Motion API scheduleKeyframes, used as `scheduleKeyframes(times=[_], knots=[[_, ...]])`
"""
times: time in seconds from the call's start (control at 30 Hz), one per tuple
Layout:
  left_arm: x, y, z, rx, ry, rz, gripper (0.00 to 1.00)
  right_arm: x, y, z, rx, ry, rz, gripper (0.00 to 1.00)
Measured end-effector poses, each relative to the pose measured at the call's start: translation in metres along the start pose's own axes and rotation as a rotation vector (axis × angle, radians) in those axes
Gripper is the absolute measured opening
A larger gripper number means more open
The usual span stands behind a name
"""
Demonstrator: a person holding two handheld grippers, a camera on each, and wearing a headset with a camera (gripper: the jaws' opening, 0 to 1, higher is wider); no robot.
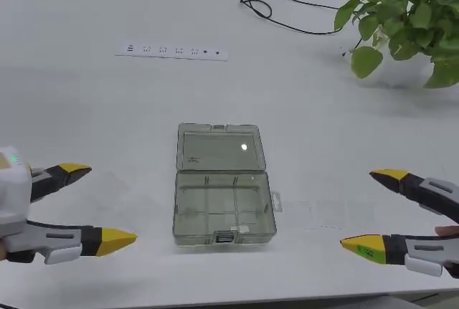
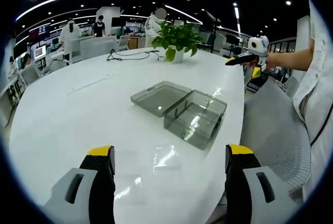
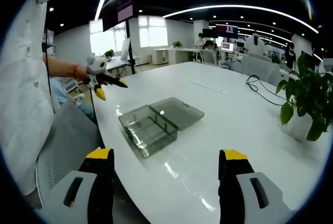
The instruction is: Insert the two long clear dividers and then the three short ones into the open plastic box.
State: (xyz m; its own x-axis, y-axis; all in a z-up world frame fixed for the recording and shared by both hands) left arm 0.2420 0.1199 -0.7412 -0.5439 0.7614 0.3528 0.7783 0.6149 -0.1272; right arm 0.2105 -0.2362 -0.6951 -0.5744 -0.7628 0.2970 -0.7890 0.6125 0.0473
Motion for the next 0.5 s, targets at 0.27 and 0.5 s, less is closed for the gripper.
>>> scheduleKeyframes(times=[0.27,0.5], knots=[[0.005,0.015,0.014,0.024,0.062,-0.060,0.81,-0.001,0.000,-0.002,-0.003,-0.006,0.003,0.83],[0.007,0.028,0.024,0.048,0.124,-0.107,0.70,-0.001,0.000,0.001,-0.011,-0.008,0.005,0.83]])
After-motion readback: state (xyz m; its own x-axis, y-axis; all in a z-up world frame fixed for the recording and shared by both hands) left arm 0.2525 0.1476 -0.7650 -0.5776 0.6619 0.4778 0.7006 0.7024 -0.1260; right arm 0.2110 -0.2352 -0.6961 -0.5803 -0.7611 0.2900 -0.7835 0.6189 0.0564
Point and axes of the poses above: the centre of the closed fingertips' face, and the gripper's own axes: x roughly backward along the fingers, y roughly to its left, z roughly out of its underside, the point moved 3 cm from there along x, roughly backward along the fingers, and after that the axes turned 12 degrees about -y, right-handed, at the moved point
